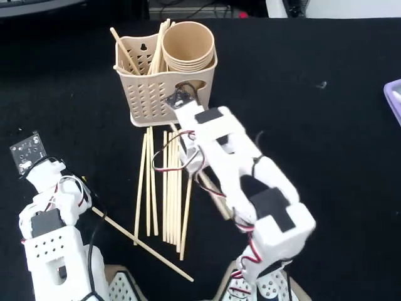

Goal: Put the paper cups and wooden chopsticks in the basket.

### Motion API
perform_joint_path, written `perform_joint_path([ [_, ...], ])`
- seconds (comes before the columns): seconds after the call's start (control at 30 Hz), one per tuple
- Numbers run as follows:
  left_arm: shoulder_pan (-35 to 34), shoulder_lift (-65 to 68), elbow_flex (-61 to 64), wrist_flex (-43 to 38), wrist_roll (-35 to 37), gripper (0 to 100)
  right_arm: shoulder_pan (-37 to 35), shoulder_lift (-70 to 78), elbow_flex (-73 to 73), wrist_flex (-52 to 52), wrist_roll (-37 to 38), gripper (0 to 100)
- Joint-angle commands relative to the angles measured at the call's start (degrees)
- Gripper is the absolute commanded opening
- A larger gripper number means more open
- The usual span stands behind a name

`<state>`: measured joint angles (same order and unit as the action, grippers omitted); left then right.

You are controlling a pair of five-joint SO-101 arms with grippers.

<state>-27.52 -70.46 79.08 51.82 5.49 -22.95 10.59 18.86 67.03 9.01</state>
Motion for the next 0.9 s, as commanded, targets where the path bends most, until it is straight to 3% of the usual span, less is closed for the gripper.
perform_joint_path([
  [0.0,-0.5,-0.8,-0.8,-0.4,0.6,15,1.2,-7.3,2.0,0.1,2.6,1.1],
  [0.37,-0.5,-0.8,-0.8,-0.4,0.6,15,0.8,-7.6,5.8,-1.5,7.5,1.6],
  [0.57,-0.5,-0.8,-0.8,-0.4,0.6,15,0.8,-2.2,6.5,-3.3,7.6,14.3],
  [0.8,-0.5,-0.8,-0.8,-0.5,0.6,15,0.8,-1.6,6.5,-3.3,7.6,13.8],
  [0.87,-0.5,-0.8,-0.8,-0.5,0.6,15,1.1,-1.8,6.8,-4.3,7.5,8.3],
])
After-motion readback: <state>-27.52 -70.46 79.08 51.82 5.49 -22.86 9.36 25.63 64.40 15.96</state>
